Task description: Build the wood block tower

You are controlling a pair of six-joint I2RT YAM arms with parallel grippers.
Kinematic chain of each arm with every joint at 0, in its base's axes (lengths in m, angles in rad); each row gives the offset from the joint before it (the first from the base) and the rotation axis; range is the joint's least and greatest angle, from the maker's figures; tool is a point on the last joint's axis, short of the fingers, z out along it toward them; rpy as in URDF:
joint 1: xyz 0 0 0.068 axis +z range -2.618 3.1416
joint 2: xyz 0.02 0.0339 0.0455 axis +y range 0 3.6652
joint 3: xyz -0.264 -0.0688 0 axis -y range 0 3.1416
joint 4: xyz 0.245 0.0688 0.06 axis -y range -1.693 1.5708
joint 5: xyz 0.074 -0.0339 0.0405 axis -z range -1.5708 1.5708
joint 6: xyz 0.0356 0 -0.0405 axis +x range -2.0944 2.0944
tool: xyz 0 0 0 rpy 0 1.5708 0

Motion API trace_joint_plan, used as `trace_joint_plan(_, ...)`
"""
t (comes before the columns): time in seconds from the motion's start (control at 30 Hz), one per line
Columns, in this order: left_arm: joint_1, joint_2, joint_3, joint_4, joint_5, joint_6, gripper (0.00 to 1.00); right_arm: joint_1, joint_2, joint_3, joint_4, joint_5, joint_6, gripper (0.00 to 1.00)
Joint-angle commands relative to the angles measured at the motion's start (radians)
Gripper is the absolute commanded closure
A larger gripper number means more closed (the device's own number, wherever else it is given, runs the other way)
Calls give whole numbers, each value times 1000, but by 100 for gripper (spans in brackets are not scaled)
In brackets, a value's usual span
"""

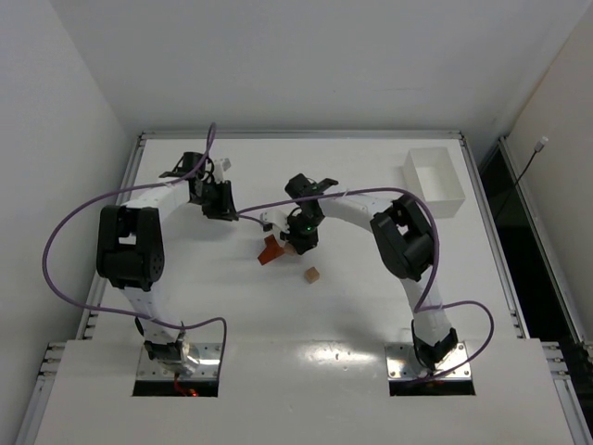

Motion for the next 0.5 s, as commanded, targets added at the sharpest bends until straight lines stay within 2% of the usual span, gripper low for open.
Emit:
trace_joint_plan(0.0,12,12,37,3,17,13,78,3,9,59,-41,0,-10,100)
trace_joint_plan(0.23,12,12,37,3,26,3,78,3,28,79,-41,33,19,97)
trace_joint_plan(0.47,12,21,37,3,26,3,78,-6,48,102,-61,60,50,90)
